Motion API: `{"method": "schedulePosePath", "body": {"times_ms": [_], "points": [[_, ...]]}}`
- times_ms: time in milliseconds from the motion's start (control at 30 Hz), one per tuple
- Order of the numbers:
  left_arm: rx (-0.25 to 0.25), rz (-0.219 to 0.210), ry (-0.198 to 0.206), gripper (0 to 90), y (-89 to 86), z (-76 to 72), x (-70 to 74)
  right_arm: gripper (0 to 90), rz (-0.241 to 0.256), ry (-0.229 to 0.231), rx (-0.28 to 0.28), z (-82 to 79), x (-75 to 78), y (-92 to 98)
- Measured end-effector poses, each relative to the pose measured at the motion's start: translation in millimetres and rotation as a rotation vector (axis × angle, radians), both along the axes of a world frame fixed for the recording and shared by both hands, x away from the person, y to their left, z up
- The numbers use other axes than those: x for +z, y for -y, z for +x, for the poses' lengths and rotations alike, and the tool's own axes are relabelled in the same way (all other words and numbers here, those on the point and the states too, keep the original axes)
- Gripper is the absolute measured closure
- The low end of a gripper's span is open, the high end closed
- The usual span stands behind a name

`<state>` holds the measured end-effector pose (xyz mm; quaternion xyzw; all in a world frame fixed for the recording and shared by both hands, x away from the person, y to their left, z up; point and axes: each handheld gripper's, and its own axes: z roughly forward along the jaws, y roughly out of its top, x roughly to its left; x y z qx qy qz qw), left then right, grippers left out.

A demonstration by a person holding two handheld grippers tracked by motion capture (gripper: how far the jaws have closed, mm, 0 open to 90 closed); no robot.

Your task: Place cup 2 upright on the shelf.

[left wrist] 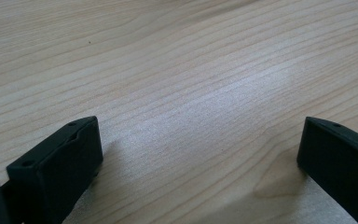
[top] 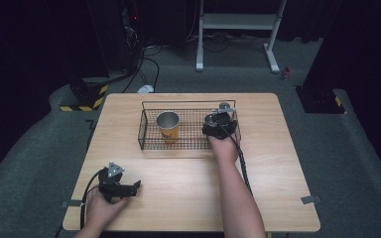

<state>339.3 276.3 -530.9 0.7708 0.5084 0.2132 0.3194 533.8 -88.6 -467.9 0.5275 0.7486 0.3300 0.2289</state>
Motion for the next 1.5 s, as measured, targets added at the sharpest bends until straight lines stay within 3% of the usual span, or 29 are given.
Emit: {"method": "schedulePosePath", "body": {"times_ms": [367, 867, 1267, 1500], "points": [[0.0, 0.0, 0.0, 0.3, 0.0, 0.0, 0.0, 18.5, 0.013, -0.032, 0.008, 3.4, -2.3, -0.7], [0.0, 0.0, 0.0, 0.3, 0.0, 0.0, 0.0, 18.1, -0.022, -0.089, 0.038, 6.5, -0.1, -5.5], [0.0, 0.0, 0.0, 0.3, 0.0, 0.0, 0.0, 10.6, -0.036, -0.069, 0.045, 3.3, 4.6, -13.4], [0.0, 0.0, 0.0, 0.3, 0.0, 0.0, 0.0, 10.1, -0.008, -0.013, 0.045, -1.6, 15.6, -8.0]]}}
